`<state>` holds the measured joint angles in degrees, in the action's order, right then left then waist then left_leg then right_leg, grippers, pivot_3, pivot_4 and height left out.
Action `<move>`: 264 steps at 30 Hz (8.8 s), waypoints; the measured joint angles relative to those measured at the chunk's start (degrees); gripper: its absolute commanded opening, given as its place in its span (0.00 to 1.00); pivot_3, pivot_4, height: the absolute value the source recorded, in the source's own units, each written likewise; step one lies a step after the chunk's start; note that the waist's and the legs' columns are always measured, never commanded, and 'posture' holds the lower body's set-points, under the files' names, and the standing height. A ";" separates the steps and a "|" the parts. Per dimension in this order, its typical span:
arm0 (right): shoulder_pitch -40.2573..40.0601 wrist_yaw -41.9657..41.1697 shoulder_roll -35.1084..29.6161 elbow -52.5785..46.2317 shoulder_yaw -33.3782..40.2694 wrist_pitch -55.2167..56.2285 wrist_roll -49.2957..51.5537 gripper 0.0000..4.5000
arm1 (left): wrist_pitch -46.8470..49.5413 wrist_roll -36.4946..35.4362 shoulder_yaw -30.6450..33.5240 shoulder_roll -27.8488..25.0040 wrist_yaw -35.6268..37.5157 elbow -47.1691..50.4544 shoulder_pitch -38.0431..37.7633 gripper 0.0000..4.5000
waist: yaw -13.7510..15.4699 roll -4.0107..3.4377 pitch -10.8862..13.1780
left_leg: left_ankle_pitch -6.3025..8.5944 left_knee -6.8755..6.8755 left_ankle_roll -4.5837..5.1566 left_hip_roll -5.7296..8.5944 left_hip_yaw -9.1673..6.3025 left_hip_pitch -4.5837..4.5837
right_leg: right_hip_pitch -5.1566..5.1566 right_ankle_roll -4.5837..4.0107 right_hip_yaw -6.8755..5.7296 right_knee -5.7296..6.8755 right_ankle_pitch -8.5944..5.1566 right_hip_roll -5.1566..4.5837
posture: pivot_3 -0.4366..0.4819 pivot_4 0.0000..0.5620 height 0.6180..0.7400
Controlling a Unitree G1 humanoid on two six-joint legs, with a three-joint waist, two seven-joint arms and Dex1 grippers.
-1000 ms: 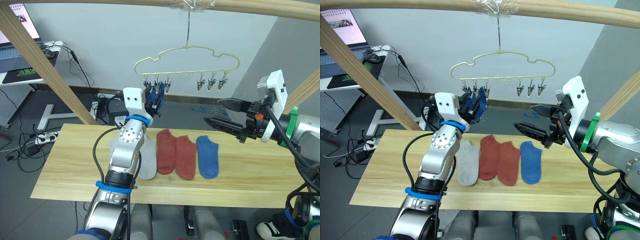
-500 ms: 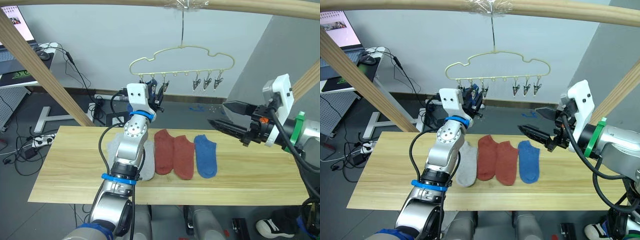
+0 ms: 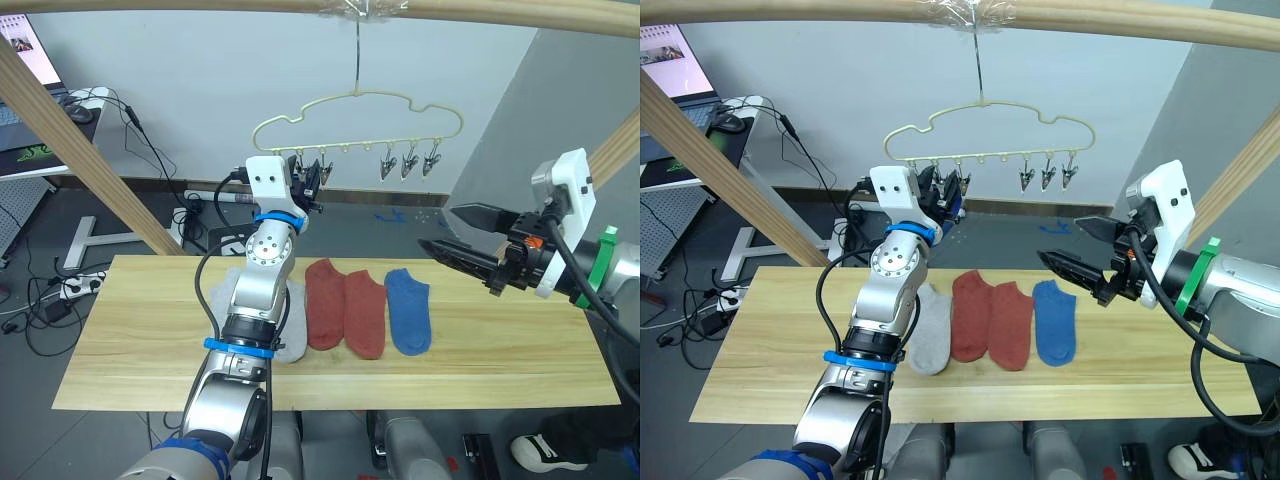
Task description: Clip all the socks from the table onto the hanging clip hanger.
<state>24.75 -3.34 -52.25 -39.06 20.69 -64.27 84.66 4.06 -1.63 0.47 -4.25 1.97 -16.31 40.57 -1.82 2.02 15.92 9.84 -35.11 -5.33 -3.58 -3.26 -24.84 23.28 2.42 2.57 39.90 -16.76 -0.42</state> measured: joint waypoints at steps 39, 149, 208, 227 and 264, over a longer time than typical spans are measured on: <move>7.93 -16.94 0.23 27.21 -42.79 4.60 -42.55 0.98 | 11.70 -10.06 3.15 1.26 6.80 5.80 0.50 0.00 | 0.13 0.01 0.04 | -0.01 0.05 0.01 -0.02 0.01 -0.01 | 0.03 0.03 0.01 -0.13 -0.01 0.01 | 0.49 0.47 1.00; 29.22 -40.02 37.11 46.44 -33.41 10.11 -72.06 0.01 | 49.35 -45.67 22.34 -5.30 4.75 11.23 6.83 0.00 | 1.39 -0.04 0.15 | -0.02 0.21 -0.04 -0.04 -0.03 -0.02 | -0.03 0.14 -0.09 -0.44 0.10 -0.03 | 0.55 0.39 1.00; 28.45 -38.98 36.75 48.90 -33.36 12.28 -72.01 0.97 | 51.35 -43.65 13.08 -15.39 8.39 24.99 -3.52 0.55 | 1.82 -0.06 0.14 | -0.09 0.27 -0.15 -0.04 -0.03 -0.05 | 0.01 0.12 -0.11 -0.42 0.10 -0.06 | 0.62 0.38 1.00; 15.15 -38.28 18.77 11.74 -20.13 -9.88 -57.93 0.97 | 22.26 -17.21 -6.49 -14.13 13.67 35.48 -14.83 0.55 | 3.26 -0.06 0.13 | -0.01 0.24 -0.01 -0.03 -0.01 -0.05 | 0.00 0.07 -0.07 -0.48 0.13 -0.04 | 0.58 0.38 1.00; 11.64 -24.92 16.59 -3.95 -6.04 -27.80 -40.42 0.97 | -4.24 1.06 -4.43 1.70 2.36 -4.02 -0.62 0.55 | -0.10 -0.06 0.12 | 0.00 0.19 0.01 -0.01 0.02 -0.08 | -0.01 0.08 -0.03 -0.49 0.13 -0.01 | 0.38 0.43 1.00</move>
<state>36.39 -28.27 -35.66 -43.01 14.66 -92.07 44.24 -0.18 -0.57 -3.96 -2.55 4.34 -20.33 39.95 -1.92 1.96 16.04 9.84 -34.92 -5.32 -3.59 -3.24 -24.92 23.27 2.50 2.54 39.41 -16.63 -0.42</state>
